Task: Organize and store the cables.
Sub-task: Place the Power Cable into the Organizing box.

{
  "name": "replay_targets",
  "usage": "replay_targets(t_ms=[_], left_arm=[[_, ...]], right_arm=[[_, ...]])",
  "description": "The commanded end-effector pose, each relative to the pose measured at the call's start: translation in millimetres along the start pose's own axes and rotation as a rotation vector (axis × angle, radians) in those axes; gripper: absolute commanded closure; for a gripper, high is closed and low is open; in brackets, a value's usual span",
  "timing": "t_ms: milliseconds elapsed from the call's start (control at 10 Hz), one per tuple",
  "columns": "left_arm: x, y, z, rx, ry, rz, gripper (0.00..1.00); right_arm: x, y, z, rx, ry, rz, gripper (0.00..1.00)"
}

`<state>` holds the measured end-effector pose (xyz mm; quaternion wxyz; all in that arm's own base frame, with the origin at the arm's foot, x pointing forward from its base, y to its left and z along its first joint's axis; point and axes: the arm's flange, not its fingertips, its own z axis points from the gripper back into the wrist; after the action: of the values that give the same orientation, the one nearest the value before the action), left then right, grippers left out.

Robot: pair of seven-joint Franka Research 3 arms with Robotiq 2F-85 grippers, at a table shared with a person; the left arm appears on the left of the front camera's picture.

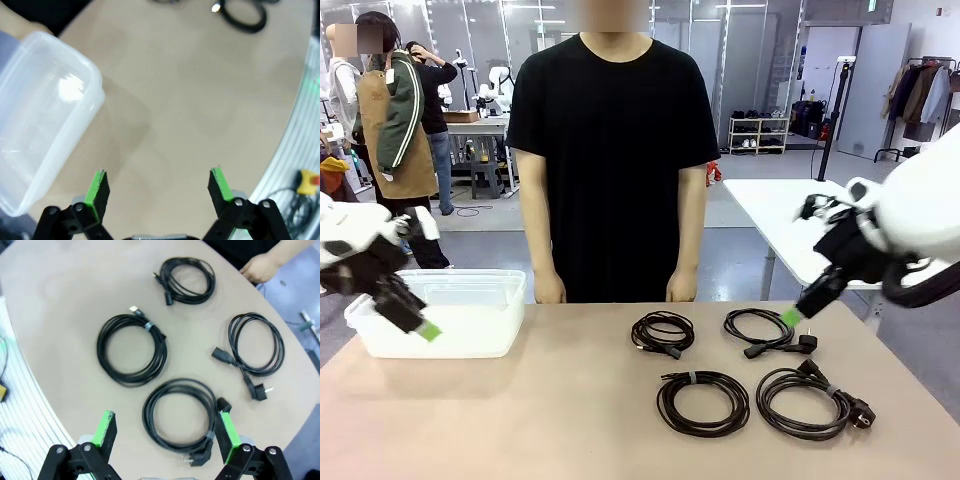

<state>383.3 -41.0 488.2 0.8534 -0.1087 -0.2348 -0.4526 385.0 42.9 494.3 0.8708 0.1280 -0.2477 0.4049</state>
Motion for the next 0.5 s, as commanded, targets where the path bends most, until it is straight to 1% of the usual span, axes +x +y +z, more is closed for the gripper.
replay_targets(t_ms=[0, 100, 300, 400], left_arm=[[-32.3, 27.7, 26.3, -0.078, -0.049, -0.058, 0.00], [-57.1, 36.7, 39.1, -0.064, -0.087, -0.077, 0.00], [-111.8, 46.1, 59.4, -0.043, -0.175, -0.051, 0.00], [-135.8, 50.0, 66.6, -0.033, -0.211, 0.001, 0.00]], right_arm=[[-38.2, -15.0, 26.7, 0.070, 0.002, 0.012, 0.00], [-66.6, -20.5, 42.0, 0.063, 0.010, -0.006, 0.00], [-125.8, -21.7, 59.1, 0.087, -0.062, -0.056, 0.00], [-157.5, -12.9, 66.4, 0.095, -0.123, -0.057, 0.00]])
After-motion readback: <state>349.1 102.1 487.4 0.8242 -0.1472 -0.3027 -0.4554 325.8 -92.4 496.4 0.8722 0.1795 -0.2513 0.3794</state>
